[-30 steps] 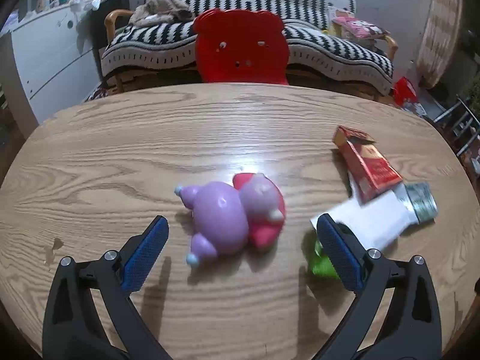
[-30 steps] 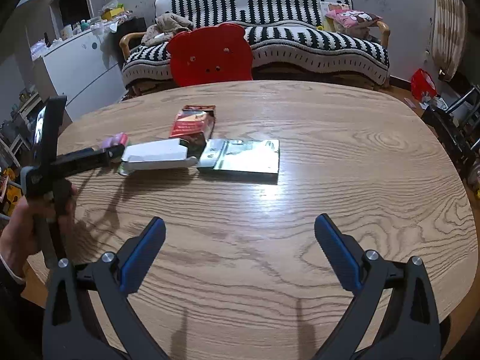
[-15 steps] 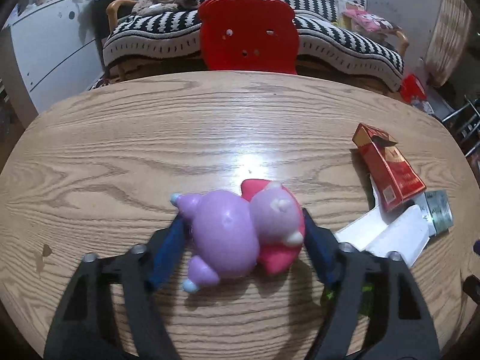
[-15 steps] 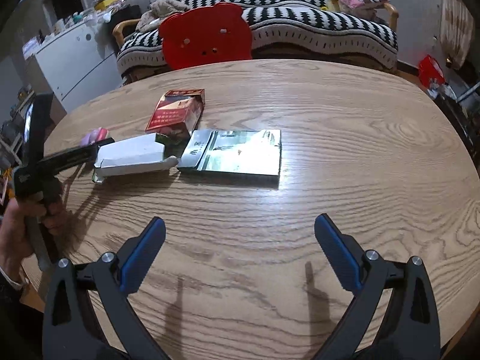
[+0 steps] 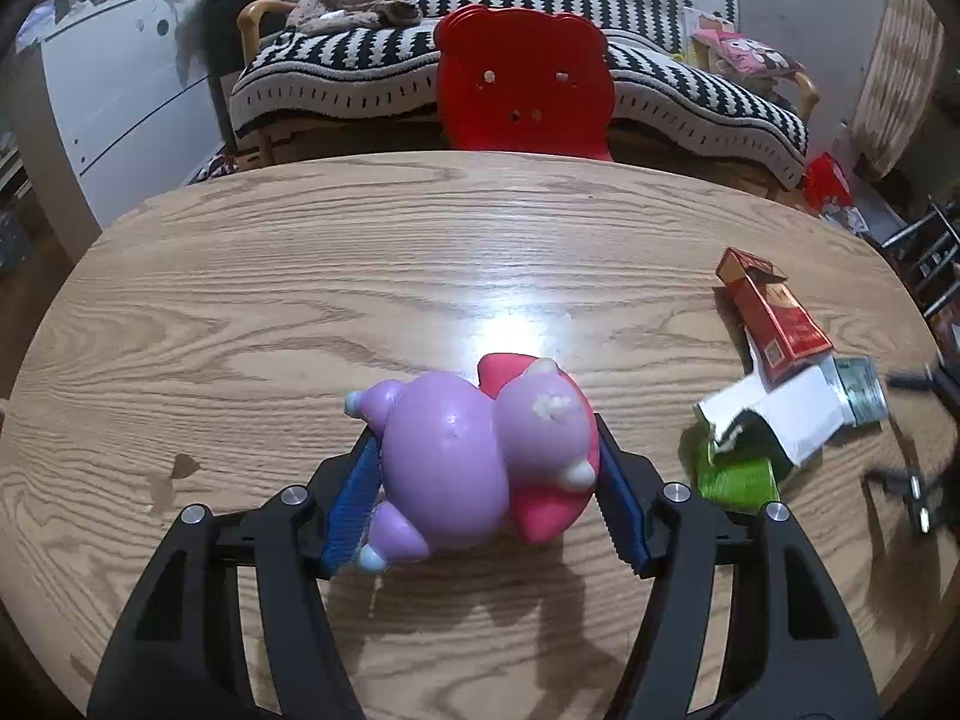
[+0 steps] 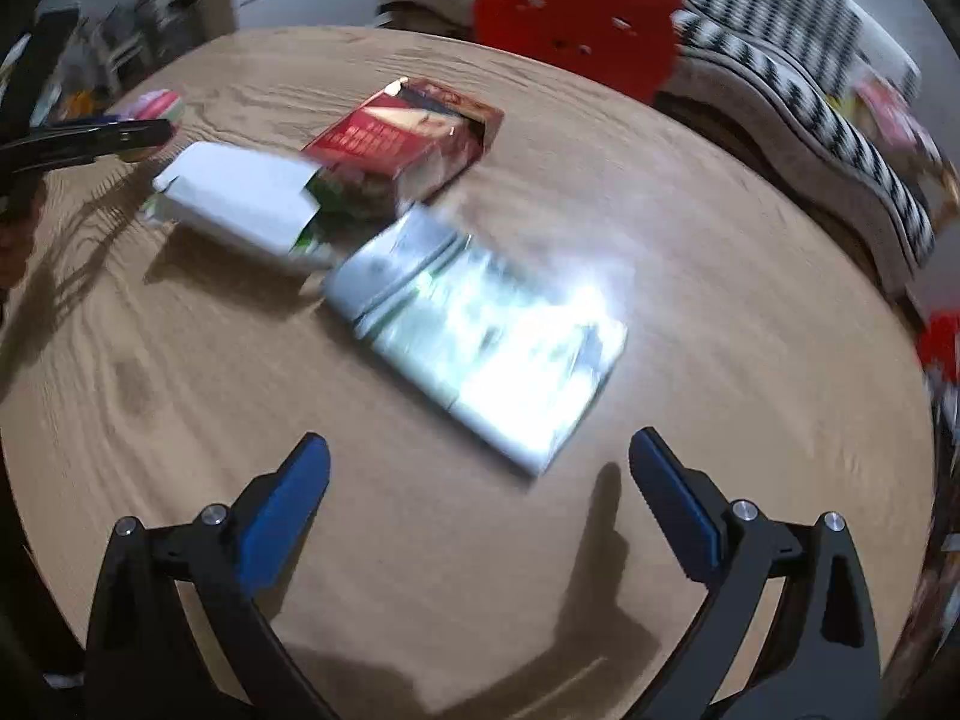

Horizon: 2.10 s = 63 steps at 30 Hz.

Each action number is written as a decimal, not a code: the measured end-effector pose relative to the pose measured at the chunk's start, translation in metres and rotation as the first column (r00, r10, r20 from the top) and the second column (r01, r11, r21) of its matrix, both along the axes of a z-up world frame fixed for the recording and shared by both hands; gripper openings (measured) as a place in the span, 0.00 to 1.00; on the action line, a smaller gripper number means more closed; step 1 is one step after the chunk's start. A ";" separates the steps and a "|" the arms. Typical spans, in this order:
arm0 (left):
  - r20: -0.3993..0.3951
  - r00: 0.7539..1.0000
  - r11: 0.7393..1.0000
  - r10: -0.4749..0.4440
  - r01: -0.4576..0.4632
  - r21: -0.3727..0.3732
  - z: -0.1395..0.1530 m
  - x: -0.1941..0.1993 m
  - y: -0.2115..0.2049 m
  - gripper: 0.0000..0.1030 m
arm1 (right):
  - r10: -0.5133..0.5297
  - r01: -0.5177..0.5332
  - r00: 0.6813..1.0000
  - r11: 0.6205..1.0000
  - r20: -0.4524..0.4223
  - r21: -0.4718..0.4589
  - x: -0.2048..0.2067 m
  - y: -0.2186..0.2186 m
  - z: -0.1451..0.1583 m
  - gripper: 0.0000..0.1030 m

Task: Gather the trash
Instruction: 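Grasp the purple toy with the left tool while the right tool grasps the silver cigarette pack, then carry the purple toy and cigarette pack toward the black bin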

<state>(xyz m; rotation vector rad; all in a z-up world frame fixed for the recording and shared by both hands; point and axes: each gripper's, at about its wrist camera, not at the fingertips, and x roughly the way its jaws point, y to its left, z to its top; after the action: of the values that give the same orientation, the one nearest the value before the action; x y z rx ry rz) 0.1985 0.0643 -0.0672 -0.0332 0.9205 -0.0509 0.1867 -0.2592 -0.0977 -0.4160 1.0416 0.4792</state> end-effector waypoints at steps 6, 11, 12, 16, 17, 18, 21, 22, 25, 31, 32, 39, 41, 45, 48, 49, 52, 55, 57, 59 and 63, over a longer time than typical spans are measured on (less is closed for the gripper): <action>0.020 0.999 0.999 -0.040 0.040 -0.002 0.009 -0.014 -0.009 0.62 | 0.128 -0.124 0.987 0.991 -0.101 0.046 0.053 0.007 -0.005 0.94; 0.041 0.995 0.995 -0.096 0.096 -0.002 0.019 -0.023 -0.028 0.62 | 0.088 -0.083 0.994 0.994 -0.069 0.077 0.050 0.004 -0.003 0.86; 0.051 0.993 0.994 -0.107 0.107 0.004 0.022 -0.026 -0.034 0.62 | 0.072 -0.067 0.996 0.994 -0.057 0.083 0.043 0.003 -0.002 0.80; 0.071 0.987 0.989 -0.146 0.146 0.012 0.031 -0.037 -0.050 0.62 | -0.023 0.025 1.000 0.994 -0.020 0.105 0.009 -0.003 0.000 0.73; 0.072 0.986 0.989 -0.149 0.148 0.009 0.032 -0.038 -0.053 0.62 | -0.067 0.069 0.998 0.991 -0.015 0.111 0.002 -0.005 0.001 0.72; 0.073 0.985 0.988 -0.155 0.155 0.007 0.034 -0.042 -0.057 0.62 | -0.112 0.113 0.994 0.987 -0.013 0.116 -0.006 -0.007 0.001 0.68; 0.076 0.980 0.983 -0.183 0.183 0.004 0.040 -0.058 -0.069 0.62 | -0.212 0.212 0.977 0.968 -0.017 0.134 -0.032 -0.010 0.003 0.61; 0.082 0.978 0.982 -0.190 0.190 0.005 0.042 -0.064 -0.072 0.62 | -0.248 0.249 0.968 0.960 -0.018 0.132 -0.049 -0.012 0.004 0.61; 0.095 0.969 0.973 -0.229 0.230 0.006 0.048 -0.083 -0.085 0.62 | -0.324 0.324 0.946 0.938 -0.020 0.126 -0.088 -0.013 0.005 0.59; 0.108 0.937 0.943 -0.331 0.334 -0.003 0.057 -0.120 -0.121 0.62 | -0.450 0.446 0.893 0.887 0.000 0.122 -0.160 -0.028 0.015 0.58; 0.111 0.931 0.937 -0.348 0.350 -0.003 0.057 -0.126 -0.129 0.62 | -0.463 0.458 0.886 0.881 0.018 0.116 -0.172 -0.031 0.020 0.58; 0.085 0.893 0.896 -0.442 0.443 0.003 0.043 -0.147 -0.199 0.62 | -0.588 0.564 0.806 0.799 0.073 0.209 -0.233 -0.081 0.054 0.57; 0.088 0.872 0.876 -0.482 0.483 0.008 0.041 -0.156 -0.228 0.62 | -0.632 0.604 0.768 0.769 0.105 0.210 -0.253 -0.097 0.062 0.57; 0.112 0.823 0.829 -0.557 0.560 0.002 0.039 -0.177 -0.283 0.61 | -0.734 0.690 0.666 0.675 0.136 0.262 -0.292 -0.143 0.073 0.57; 0.119 0.782 0.785 -0.612 0.619 -0.024 0.038 -0.194 -0.330 0.61 | -0.802 0.748 0.577 0.594 0.154 0.297 -0.334 -0.188 0.079 0.57; 0.123 0.766 0.768 -0.631 0.639 -0.035 0.039 -0.202 -0.344 0.61 | -0.819 0.765 0.552 0.571 0.156 0.298 -0.342 -0.198 0.079 0.57; 0.137 0.709 0.708 -0.691 0.703 -0.064 0.037 -0.226 -0.392 0.61 | -0.879 0.828 0.450 0.476 0.156 0.297 -0.383 -0.242 0.078 0.57; 0.140 0.653 0.649 -0.744 0.756 -0.083 0.031 -0.251 -0.434 0.60 | -0.923 0.876 0.355 0.383 0.146 0.294 -0.418 -0.278 0.073 0.57; 0.134 0.616 0.610 -0.776 0.787 -0.087 0.023 -0.268 -0.464 0.60 | -0.945 0.900 0.290 0.322 0.149 0.293 -0.442 -0.301 0.070 0.57; 0.123 0.596 0.590 -0.793 0.803 -0.088 0.017 -0.282 -0.484 0.60 | -0.959 0.915 0.246 0.277 0.139 0.294 -0.459 -0.320 0.066 0.57; 0.097 0.551 0.543 -0.829 0.834 -0.099 0.002 -0.307 -0.522 0.60 | -0.979 0.932 0.176 0.199 0.103 0.303 -0.491 -0.354 0.050 0.57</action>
<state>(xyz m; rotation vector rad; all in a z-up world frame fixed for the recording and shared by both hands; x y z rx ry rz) -0.1083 -0.4576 -0.0651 0.2958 0.8173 -1.0266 -0.3042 -0.6137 -0.0477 0.4147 0.7646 -0.6903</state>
